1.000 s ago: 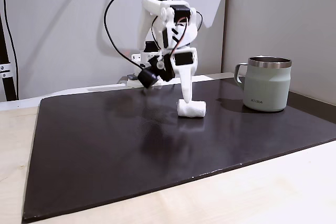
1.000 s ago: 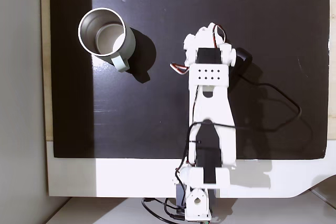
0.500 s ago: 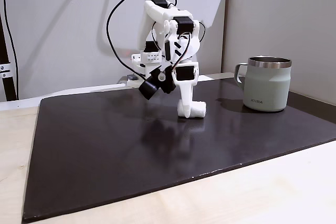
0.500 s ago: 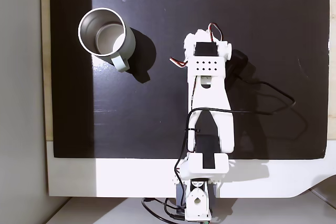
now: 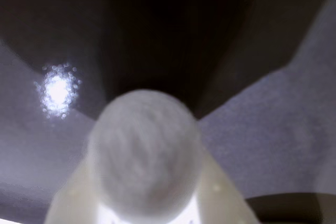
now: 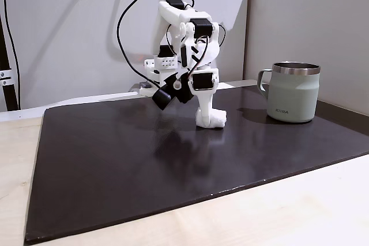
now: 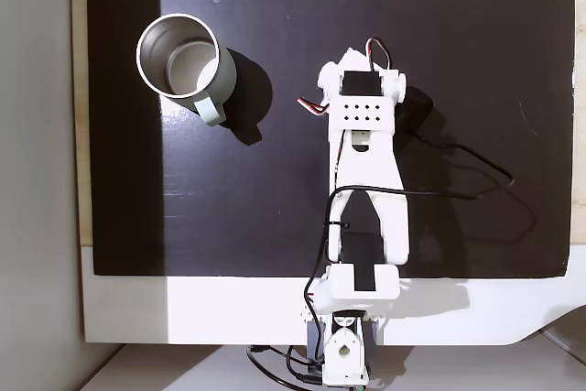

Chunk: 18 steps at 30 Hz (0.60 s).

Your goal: Grasp a gauze and put it in the cup.

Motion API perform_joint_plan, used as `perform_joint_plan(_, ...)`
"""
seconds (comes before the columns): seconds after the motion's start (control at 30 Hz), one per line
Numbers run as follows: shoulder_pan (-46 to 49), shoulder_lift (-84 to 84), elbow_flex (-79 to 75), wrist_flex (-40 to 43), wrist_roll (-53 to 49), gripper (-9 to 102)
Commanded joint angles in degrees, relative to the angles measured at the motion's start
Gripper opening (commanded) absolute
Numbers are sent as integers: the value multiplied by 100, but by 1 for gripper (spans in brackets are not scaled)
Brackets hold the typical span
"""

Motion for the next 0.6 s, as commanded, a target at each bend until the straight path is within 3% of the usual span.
perform_joint_plan(0.0,-62,334,-141,123,-35,5)
perform_joint_plan(0.57,-510,1978,-1292,1512,-132,0)
